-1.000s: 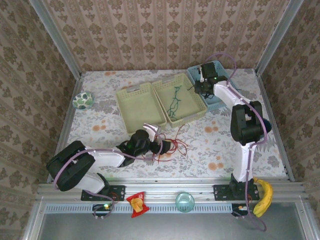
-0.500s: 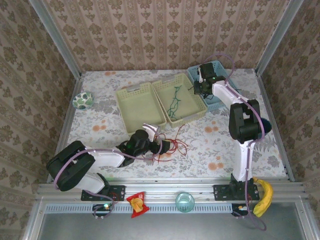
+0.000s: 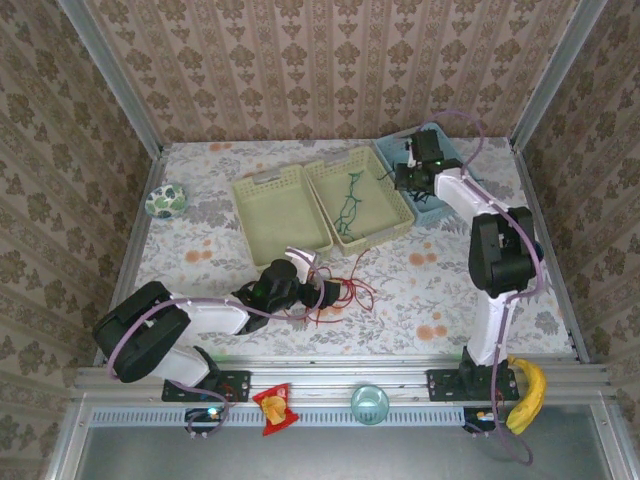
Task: Untangle the cables
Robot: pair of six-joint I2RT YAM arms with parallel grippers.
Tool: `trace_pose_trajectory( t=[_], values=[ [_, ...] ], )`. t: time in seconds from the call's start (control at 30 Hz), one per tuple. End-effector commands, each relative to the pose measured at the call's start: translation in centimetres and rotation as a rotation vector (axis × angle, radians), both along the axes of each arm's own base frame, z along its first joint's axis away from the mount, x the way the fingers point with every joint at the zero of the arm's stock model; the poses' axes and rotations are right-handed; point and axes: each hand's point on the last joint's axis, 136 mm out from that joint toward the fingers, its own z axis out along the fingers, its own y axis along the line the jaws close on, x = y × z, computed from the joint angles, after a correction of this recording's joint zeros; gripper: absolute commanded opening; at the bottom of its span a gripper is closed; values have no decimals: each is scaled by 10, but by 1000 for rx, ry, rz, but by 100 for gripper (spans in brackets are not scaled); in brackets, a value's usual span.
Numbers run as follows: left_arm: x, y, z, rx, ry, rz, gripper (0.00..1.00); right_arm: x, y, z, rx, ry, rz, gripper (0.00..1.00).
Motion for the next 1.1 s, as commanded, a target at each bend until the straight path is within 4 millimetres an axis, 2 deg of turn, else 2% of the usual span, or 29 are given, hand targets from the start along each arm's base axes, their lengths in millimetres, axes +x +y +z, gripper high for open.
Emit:
trace_pose_trajectory(
  t=[0.0, 0.1, 0.17, 0.27, 0.43, 0.57, 0.67, 0.77, 0.87, 0.97, 1.07],
  values=[
    [0, -1, 2, -11, 12, -1, 97, 5, -8, 37, 77, -115, -50, 0],
    [0, -2, 2, -9, 13, -4, 97, 4, -10, 36, 109, -118, -60, 0],
    [0, -2, 2, -11, 12, -5, 96, 2, -19, 34, 87, -123, -98, 0],
    [-1, -2, 2, -8, 10, -6, 96, -2, -47, 36, 49, -164, -231, 0],
    [-1, 0, 2, -6, 5, -2, 96, -19, -105, 36, 56, -234, -493, 0],
    [-1, 0, 3, -4, 6, -3, 97, -30, -138, 28, 98, -239, -636, 0],
    [-1, 0, 1, -3, 10, 2, 97, -35, -154, 20, 148, -246, -711, 0],
    [0, 0, 2, -5, 8, 3, 97, -31, -155, 18, 198, -257, -708, 0],
    [0, -1, 2, -3, 9, 2, 97, -20, -142, 16, 245, -254, -629, 0],
    [0, -1, 1, -2, 12, 0, 97, -6, -117, 26, 337, -288, -499, 0],
    [0, -2, 1, 0, 13, -3, 97, -1, -90, 48, 394, -345, -388, 0]
  ],
)
